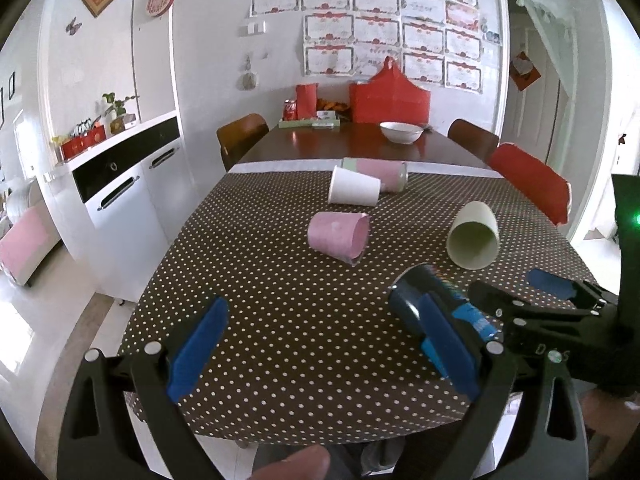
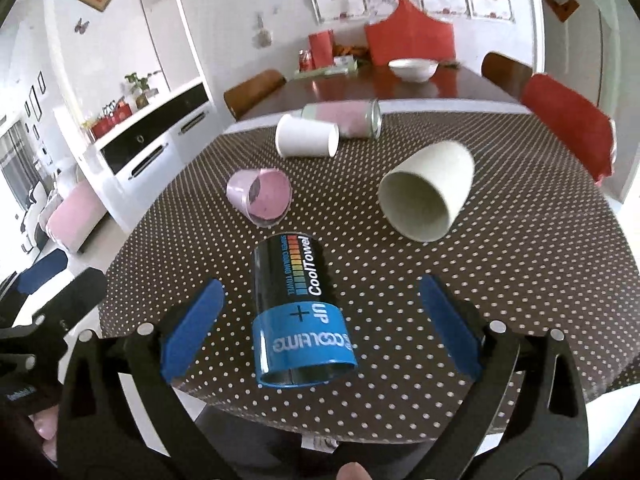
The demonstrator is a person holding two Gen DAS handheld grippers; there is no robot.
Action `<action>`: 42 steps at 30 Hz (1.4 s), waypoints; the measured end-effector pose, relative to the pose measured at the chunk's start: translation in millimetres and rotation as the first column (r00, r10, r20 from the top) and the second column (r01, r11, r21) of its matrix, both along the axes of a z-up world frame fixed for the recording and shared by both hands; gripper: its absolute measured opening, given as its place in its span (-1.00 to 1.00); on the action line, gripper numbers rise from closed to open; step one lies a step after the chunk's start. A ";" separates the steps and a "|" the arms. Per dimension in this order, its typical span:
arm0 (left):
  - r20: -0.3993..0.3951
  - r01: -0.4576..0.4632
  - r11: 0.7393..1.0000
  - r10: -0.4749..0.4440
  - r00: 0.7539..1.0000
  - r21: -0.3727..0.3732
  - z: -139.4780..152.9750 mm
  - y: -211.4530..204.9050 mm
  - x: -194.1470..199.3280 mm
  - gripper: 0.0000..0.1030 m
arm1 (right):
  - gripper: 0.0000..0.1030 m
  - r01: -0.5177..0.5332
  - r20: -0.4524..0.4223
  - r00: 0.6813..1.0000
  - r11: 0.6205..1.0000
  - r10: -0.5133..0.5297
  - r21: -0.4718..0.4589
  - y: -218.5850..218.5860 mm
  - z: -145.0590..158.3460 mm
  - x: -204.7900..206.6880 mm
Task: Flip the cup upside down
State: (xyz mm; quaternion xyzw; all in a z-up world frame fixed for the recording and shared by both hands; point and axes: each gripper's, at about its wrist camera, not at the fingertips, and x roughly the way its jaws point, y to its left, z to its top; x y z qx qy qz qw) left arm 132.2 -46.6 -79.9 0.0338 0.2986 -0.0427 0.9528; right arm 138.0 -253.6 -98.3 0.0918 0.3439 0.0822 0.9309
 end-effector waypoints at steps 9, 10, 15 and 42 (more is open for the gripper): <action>0.045 0.013 1.000 -0.012 0.999 -0.008 15.4 -8.8 -22.5 0.84 | 0.88 0.049 0.105 0.993 0.999 -0.051 0.014 -18.9 25.7 -35.5; 0.049 0.011 1.000 -0.010 0.999 -0.011 16.8 -9.2 -23.6 0.84 | 0.88 0.058 0.117 0.991 0.998 -0.059 0.015 -21.7 28.8 -39.6; 0.057 0.011 1.000 -0.010 0.998 -0.019 20.3 -12.5 -26.6 0.84 | 0.88 0.102 0.173 0.979 0.994 -0.107 0.038 -36.5 41.8 -58.6; -0.117 0.045 0.999 -0.044 0.992 0.005 -20.0 -57.8 25.6 0.84 | 0.88 0.153 0.113 0.981 0.988 -0.156 0.031 -70.2 19.5 -39.9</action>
